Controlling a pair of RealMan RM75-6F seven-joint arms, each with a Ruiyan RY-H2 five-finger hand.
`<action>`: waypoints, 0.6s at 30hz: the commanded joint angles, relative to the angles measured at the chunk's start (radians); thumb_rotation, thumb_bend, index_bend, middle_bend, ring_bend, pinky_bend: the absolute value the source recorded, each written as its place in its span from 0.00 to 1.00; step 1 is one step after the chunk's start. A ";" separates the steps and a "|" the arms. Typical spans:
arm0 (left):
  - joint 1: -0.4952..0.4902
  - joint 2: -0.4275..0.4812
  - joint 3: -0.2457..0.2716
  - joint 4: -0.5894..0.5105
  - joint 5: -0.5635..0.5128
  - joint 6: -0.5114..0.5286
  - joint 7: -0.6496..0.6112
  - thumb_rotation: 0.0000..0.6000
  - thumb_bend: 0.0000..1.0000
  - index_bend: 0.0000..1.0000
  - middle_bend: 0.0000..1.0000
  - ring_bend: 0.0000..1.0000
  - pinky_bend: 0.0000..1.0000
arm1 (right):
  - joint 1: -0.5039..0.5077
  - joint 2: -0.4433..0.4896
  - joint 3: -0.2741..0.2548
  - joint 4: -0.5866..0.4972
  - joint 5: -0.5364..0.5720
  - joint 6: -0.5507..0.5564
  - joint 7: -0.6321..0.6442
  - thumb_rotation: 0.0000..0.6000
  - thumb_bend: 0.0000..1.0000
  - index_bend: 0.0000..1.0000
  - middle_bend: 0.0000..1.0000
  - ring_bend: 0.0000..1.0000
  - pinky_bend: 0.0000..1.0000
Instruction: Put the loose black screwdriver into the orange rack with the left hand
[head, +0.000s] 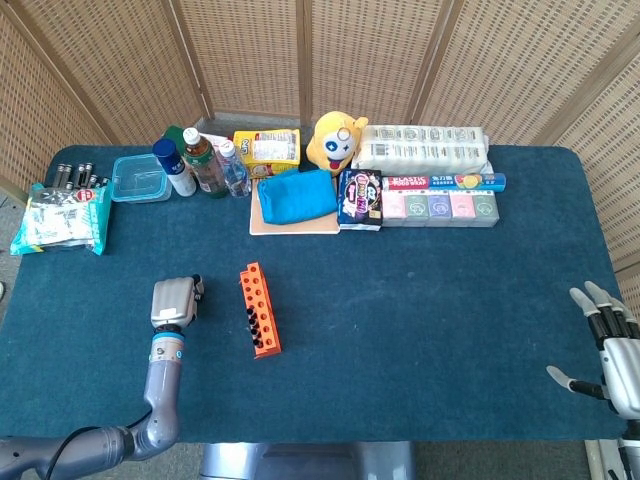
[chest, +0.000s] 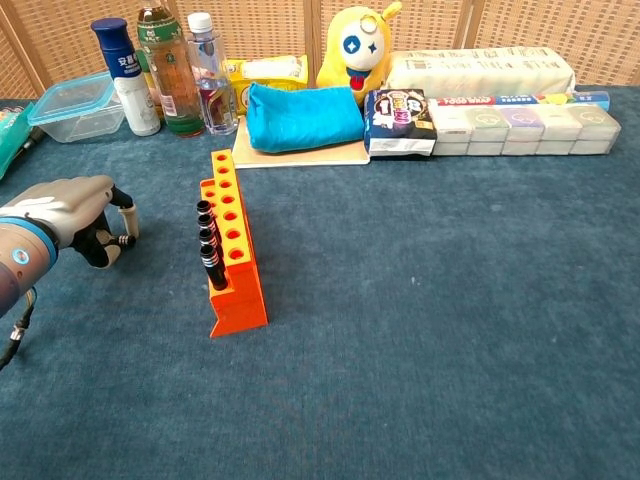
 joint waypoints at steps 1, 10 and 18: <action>-0.002 -0.003 0.003 0.001 0.004 0.003 0.002 1.00 0.43 0.48 1.00 1.00 1.00 | 0.000 0.001 0.000 0.000 0.001 0.000 0.002 1.00 0.00 0.05 0.00 0.00 0.01; -0.008 -0.014 0.005 0.007 0.005 0.012 0.010 1.00 0.43 0.52 1.00 1.00 1.00 | 0.000 0.005 -0.001 0.001 -0.001 -0.001 0.014 1.00 0.00 0.05 0.00 0.00 0.01; -0.010 -0.020 0.009 0.012 0.004 0.021 0.026 1.00 0.44 0.54 1.00 1.00 1.00 | 0.000 0.007 -0.002 0.001 -0.004 0.000 0.017 1.00 0.00 0.05 0.00 0.00 0.02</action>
